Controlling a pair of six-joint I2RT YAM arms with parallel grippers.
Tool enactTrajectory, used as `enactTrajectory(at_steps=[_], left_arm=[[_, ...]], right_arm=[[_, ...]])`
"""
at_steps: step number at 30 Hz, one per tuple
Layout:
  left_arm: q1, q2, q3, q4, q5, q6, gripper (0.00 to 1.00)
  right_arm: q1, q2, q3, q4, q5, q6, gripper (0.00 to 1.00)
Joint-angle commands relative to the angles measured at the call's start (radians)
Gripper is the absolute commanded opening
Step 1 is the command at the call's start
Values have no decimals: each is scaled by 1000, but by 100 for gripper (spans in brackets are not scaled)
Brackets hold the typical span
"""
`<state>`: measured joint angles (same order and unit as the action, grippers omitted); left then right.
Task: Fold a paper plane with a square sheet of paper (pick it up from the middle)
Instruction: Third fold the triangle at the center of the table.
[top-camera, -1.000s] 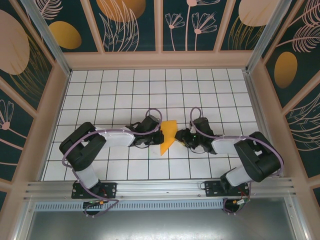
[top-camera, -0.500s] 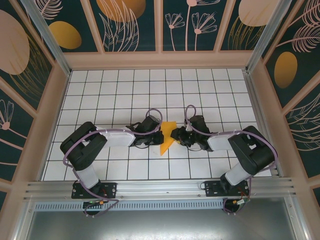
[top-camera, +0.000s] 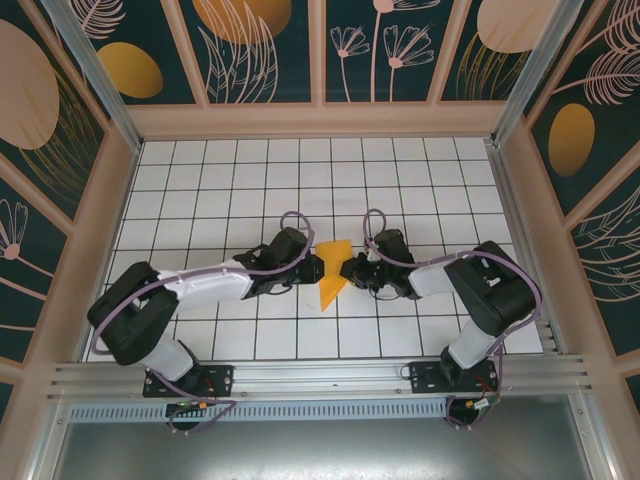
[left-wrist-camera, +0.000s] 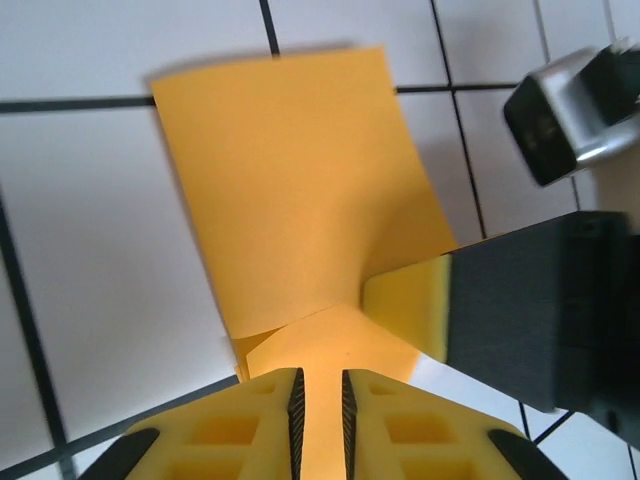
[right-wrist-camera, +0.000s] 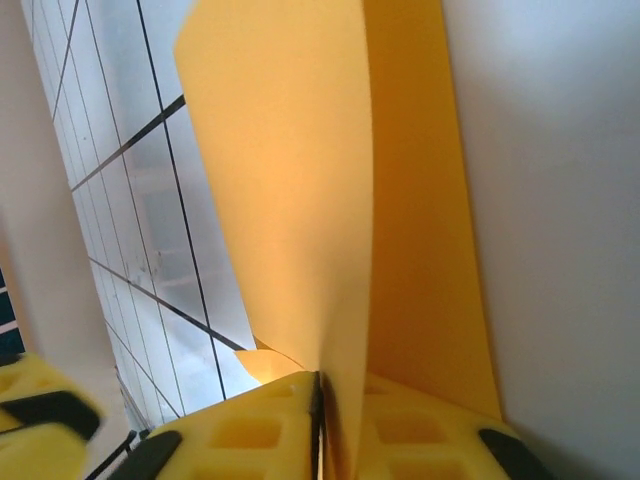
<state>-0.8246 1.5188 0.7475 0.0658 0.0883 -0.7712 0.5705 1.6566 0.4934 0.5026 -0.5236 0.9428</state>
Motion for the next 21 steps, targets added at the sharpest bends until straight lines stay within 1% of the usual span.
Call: enactTrajectory(at_steps=[1,5,9,13,16,21], left_arm=[[-2,-92,-51,15,-76,-6,23],[-1,-187,-102,18,-126,-22,26],[-1,-239,-134,24,-127,-30,27],[-1,-276,-168,46,-119,-36,28],[-2,-298,-183,46,-122,-32,30],[-2,-298,-194,75,-84,-17,33]], right_arm=[[32,16,7,84,36,69,10],[76,10,8,97,130,156,5],[123,-2,-3,106,243,255,4],[180,-2,-19,152,342,373,4],[222,-3,0,116,411,420,4],[243,-6,8,78,443,432,6]])
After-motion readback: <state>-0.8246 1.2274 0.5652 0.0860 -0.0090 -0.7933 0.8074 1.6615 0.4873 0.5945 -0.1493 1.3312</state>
